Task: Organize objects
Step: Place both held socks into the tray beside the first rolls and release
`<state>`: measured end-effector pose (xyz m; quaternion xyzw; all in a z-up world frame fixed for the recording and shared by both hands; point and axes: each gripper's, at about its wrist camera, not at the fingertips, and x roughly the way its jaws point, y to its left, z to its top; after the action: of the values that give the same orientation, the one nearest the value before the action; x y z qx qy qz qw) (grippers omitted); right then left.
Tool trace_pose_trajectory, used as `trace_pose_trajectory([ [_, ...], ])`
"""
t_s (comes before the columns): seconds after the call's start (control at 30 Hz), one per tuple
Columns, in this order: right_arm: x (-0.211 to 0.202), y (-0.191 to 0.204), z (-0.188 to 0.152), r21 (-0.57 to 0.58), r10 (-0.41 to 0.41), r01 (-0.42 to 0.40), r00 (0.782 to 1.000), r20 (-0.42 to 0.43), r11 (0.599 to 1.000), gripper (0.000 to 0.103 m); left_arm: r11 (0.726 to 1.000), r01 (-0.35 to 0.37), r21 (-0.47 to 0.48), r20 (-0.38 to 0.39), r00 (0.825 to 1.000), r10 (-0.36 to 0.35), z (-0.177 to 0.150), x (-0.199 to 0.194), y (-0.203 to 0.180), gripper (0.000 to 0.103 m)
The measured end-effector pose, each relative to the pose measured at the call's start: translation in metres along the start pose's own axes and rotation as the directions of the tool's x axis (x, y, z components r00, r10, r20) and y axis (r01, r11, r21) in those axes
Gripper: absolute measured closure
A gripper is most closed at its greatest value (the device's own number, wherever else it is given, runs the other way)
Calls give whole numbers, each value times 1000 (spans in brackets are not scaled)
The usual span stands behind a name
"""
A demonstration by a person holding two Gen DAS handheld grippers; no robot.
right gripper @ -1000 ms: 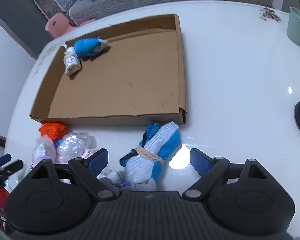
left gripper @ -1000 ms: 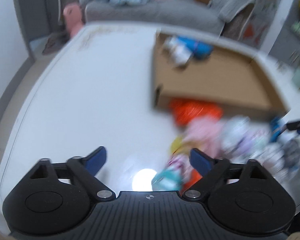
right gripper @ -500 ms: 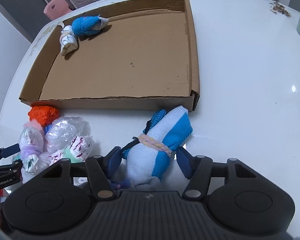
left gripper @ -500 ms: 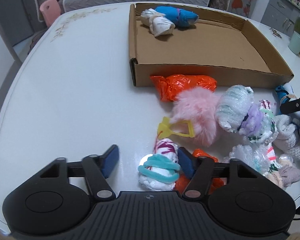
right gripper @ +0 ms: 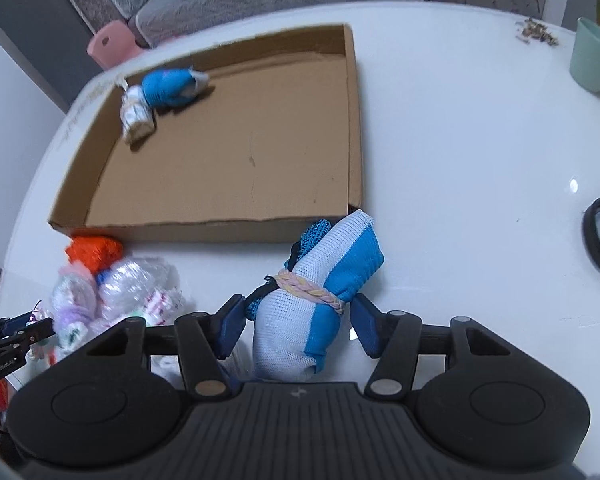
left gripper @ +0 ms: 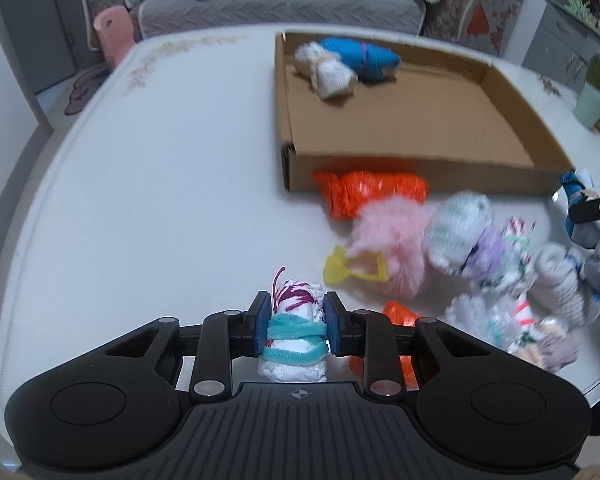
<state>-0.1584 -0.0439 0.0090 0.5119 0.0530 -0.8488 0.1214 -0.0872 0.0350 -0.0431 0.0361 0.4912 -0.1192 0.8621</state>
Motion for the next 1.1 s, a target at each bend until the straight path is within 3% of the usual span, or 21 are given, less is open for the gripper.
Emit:
trace_pose_trajectory([
  [0.3, -32, 2, 12, -40, 33, -28, 990, 134, 999, 50, 998, 49, -35, 87, 995, -46, 53, -33, -1, 69],
  [0.5, -38, 16, 44, -91, 85, -68, 976, 200, 994, 50, 998, 67, -18, 128, 990, -65, 110, -26, -23, 69],
  [0.77, -4, 37, 111, -211, 135, -94, 972, 192, 973, 50, 992, 125, -1, 86, 989, -124, 178, 36, -66, 69],
  [1.0, 52, 49, 152, -313, 147, -95, 978, 147, 945, 50, 990, 140, -12, 17, 990, -140, 194, 99, -86, 68],
  [1.1, 74, 56, 159, -386, 128, -71, 984, 125, 920, 50, 994, 111, -16, -3, 994, -111, 195, 122, -85, 68],
])
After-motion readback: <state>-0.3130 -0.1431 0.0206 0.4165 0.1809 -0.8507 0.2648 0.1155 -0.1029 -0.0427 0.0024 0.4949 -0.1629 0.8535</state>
